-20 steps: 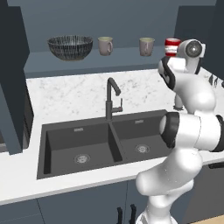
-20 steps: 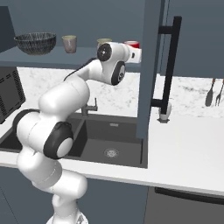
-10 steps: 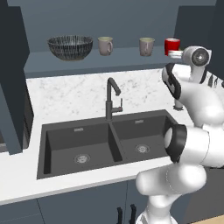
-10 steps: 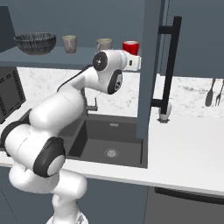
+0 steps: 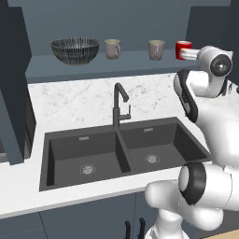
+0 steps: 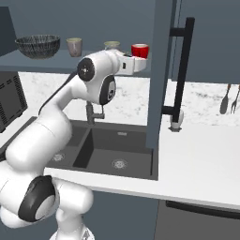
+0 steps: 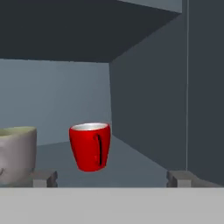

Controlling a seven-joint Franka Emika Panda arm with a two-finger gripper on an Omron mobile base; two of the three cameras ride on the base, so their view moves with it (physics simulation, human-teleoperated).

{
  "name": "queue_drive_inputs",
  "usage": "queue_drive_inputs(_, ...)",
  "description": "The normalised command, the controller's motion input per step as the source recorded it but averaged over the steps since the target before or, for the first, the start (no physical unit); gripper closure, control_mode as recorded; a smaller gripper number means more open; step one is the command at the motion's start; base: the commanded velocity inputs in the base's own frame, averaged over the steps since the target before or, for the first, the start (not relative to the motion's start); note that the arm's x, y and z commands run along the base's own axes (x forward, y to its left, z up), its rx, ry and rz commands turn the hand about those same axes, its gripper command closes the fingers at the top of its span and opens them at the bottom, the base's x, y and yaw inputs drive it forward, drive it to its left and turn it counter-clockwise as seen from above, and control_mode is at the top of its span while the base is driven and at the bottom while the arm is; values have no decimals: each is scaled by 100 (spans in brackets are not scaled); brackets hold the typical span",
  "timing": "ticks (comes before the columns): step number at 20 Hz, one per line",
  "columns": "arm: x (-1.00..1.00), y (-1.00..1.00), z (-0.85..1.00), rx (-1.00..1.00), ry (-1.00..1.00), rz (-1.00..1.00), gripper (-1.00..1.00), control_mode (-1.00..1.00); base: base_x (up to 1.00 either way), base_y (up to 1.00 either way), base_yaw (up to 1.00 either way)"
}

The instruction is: Gather all objects into one cabinet and sort the glasses and bowls to opposite sides.

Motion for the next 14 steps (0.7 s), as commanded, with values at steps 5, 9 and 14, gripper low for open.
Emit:
queue_drive_inputs(5, -73, 72, 32, 0, 0, 12, -100, -100, 0, 0, 0)
queue_drive_inputs(9, -65, 73, 33, 1, 0, 17, -100, -100, 0, 0, 0)
queue_drive_inputs(14, -62, 78, 32, 0, 13, 17, -100, -100, 0, 0, 0)
